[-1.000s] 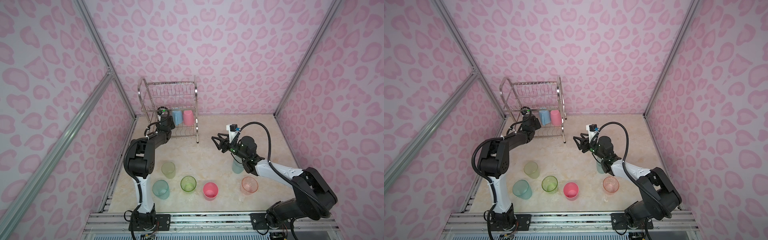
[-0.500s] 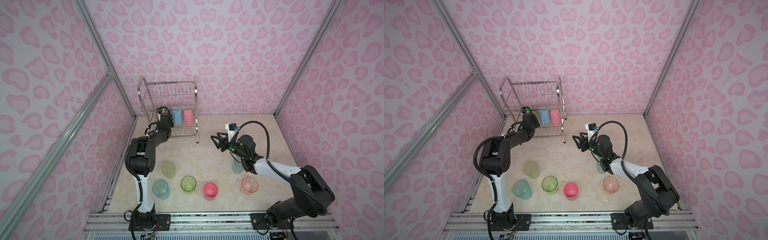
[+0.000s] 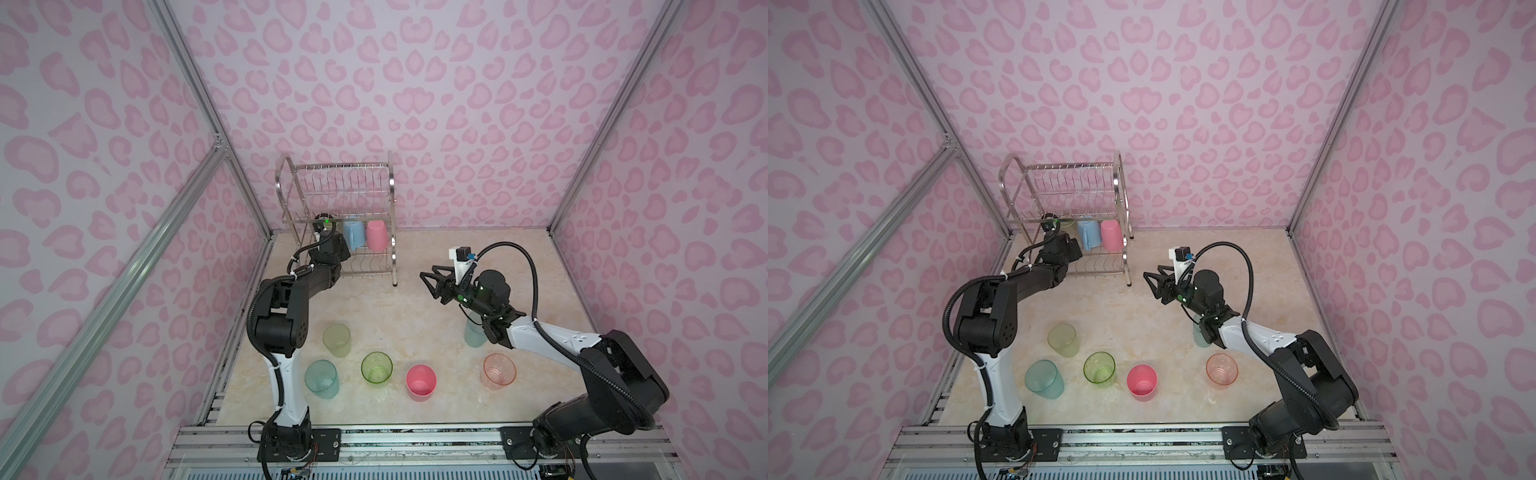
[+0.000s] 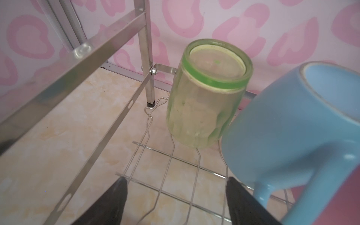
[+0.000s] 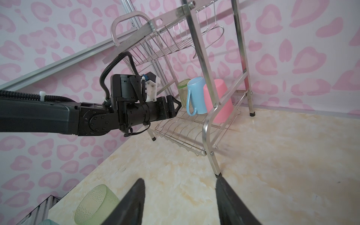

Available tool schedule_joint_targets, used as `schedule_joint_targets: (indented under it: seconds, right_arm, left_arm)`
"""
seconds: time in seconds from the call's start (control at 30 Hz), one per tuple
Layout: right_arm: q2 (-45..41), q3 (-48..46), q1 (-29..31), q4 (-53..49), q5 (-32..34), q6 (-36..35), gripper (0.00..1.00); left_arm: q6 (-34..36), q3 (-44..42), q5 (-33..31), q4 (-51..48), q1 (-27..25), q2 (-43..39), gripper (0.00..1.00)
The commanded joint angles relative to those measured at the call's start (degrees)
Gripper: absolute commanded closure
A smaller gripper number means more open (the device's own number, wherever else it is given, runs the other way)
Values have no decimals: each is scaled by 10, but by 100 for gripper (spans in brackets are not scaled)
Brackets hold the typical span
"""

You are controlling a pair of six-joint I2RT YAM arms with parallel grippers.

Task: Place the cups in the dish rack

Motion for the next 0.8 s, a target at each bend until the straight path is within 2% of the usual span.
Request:
schedule_joint_targets:
  seconds: [0.0,0.3,0.77]
  right_arm:
    - [-2,-3,3,9,0,-9,42]
    - [-15,-18,12,11,5,-22,42]
    - [-50,-32,38,-37,32,-64,42]
  left_arm:
    - [-7,-23,5,23,-3,-27,17]
    - [-9,-94,17,25,-9,-82,17]
    - [-30,-223,-9,9,-36,-219,16]
